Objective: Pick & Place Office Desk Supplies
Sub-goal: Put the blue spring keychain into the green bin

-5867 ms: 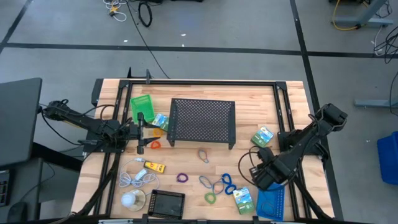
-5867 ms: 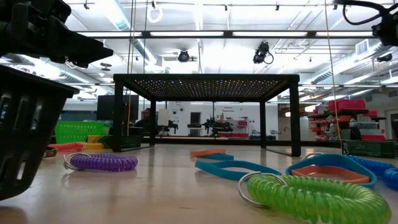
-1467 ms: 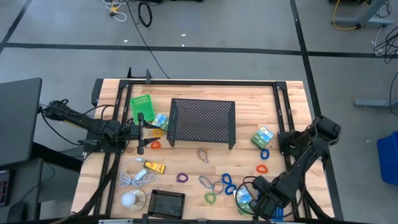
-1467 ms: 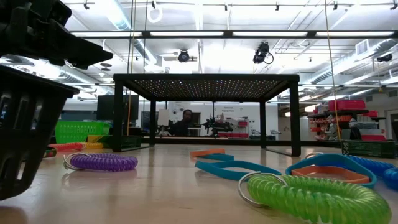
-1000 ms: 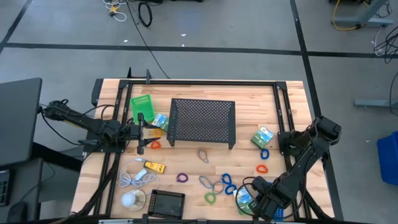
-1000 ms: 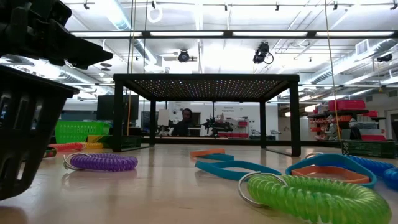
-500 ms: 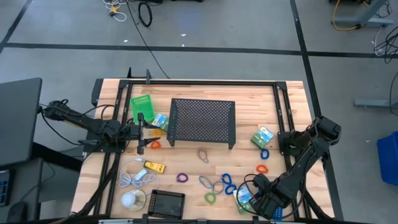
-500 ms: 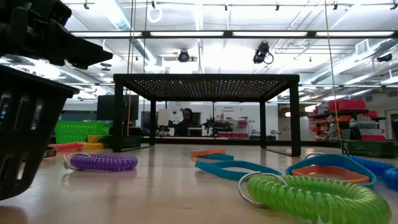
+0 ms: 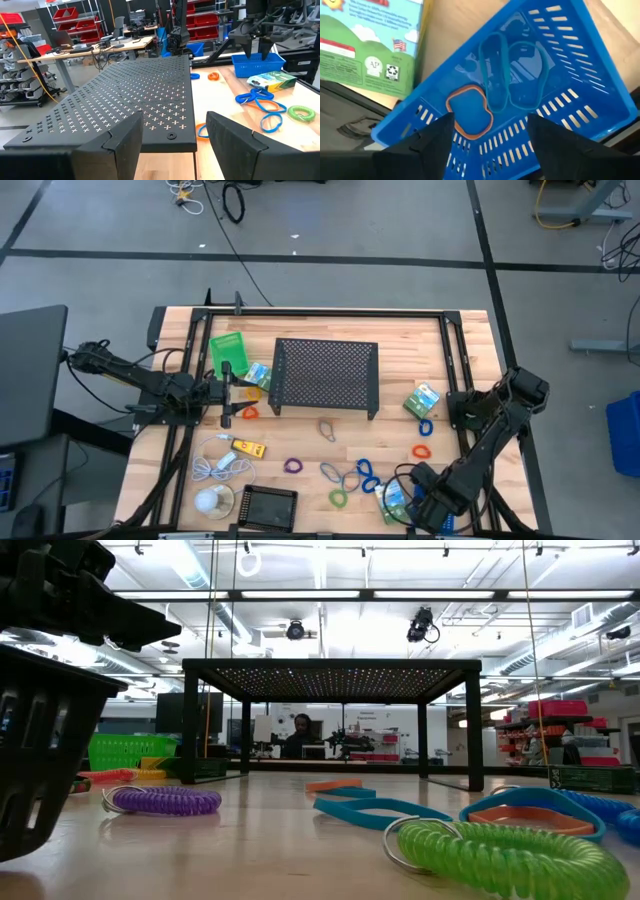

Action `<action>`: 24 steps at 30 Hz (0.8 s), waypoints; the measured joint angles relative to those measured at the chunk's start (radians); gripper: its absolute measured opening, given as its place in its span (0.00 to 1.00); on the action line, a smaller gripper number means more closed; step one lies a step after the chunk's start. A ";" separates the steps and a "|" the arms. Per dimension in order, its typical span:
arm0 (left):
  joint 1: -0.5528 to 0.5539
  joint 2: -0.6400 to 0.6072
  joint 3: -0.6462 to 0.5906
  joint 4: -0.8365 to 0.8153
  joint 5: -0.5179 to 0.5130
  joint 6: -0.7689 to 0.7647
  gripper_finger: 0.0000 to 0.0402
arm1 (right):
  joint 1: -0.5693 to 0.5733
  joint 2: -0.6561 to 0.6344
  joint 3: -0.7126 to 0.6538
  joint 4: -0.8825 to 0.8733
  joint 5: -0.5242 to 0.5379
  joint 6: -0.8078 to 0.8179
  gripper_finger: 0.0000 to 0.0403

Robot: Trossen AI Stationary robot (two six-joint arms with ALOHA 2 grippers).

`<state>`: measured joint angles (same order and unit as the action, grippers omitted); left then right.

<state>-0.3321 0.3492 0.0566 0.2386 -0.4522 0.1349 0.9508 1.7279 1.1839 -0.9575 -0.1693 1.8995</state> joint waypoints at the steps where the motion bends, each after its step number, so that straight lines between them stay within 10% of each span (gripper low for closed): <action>1: 0.000 0.000 0.000 0.003 0.000 -0.002 0.56 | 0.000 0.000 0.000 -0.004 0.005 0.001 0.65; 11: 0.000 0.000 0.000 0.026 0.000 -0.007 0.56 | 0.000 -0.003 0.000 -0.004 0.192 -0.043 0.65; 24: 0.000 0.000 0.000 0.027 0.000 -0.007 0.56 | 0.015 -0.012 0.000 -0.107 0.089 -0.010 0.65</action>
<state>-0.3321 0.3492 0.0566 0.2657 -0.4522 0.1276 0.9659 1.7162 1.1843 -1.0650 -0.0805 1.8893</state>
